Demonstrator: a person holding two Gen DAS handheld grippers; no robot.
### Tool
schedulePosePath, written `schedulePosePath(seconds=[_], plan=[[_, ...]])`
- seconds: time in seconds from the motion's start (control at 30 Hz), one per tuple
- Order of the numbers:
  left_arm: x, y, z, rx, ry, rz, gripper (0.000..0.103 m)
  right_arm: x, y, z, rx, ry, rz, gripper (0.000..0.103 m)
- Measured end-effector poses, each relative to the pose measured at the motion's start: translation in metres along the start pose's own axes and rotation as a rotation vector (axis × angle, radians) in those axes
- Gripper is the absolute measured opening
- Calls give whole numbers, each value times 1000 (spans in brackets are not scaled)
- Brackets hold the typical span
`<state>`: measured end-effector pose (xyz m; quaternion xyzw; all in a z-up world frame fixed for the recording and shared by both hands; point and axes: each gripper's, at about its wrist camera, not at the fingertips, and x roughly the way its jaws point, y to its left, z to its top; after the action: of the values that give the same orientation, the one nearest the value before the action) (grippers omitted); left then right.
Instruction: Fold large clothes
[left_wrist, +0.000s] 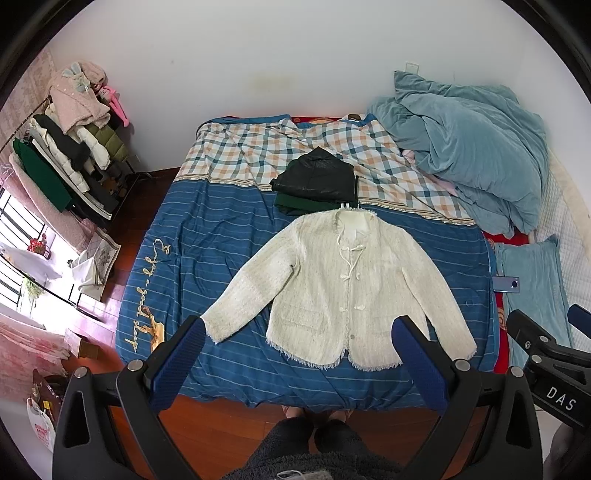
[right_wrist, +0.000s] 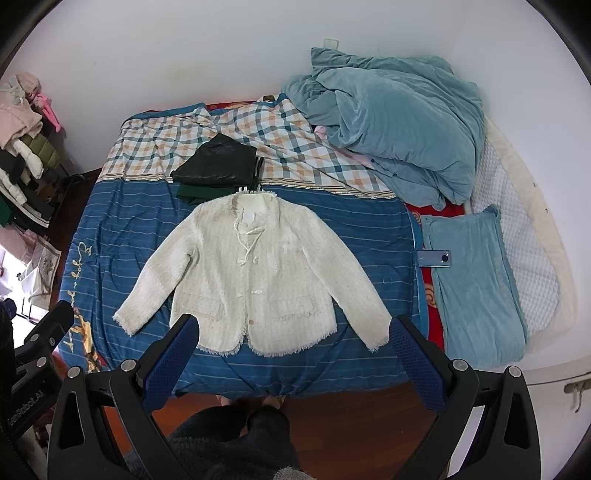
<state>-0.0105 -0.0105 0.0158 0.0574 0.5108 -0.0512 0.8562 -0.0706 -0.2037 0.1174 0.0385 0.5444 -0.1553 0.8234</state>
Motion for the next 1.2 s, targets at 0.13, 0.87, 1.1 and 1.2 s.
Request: schedulePosePath(seconds=[0.13,0.87,1.1,1.2], plan=[[0,-1,0,-2,0,-2,103,-2,1,0,-1,-2,0,103],[-1,-3,2,2,-2,-3,103,-3,0,0,-4,-1,3,103],[-3,-5,7,-2,-4,-7,103,-2,-1,1,-4,-1,3,103],[-3,-4,6,-1,-4,-7,103,-2,-1,1,-3,-1,4,103]])
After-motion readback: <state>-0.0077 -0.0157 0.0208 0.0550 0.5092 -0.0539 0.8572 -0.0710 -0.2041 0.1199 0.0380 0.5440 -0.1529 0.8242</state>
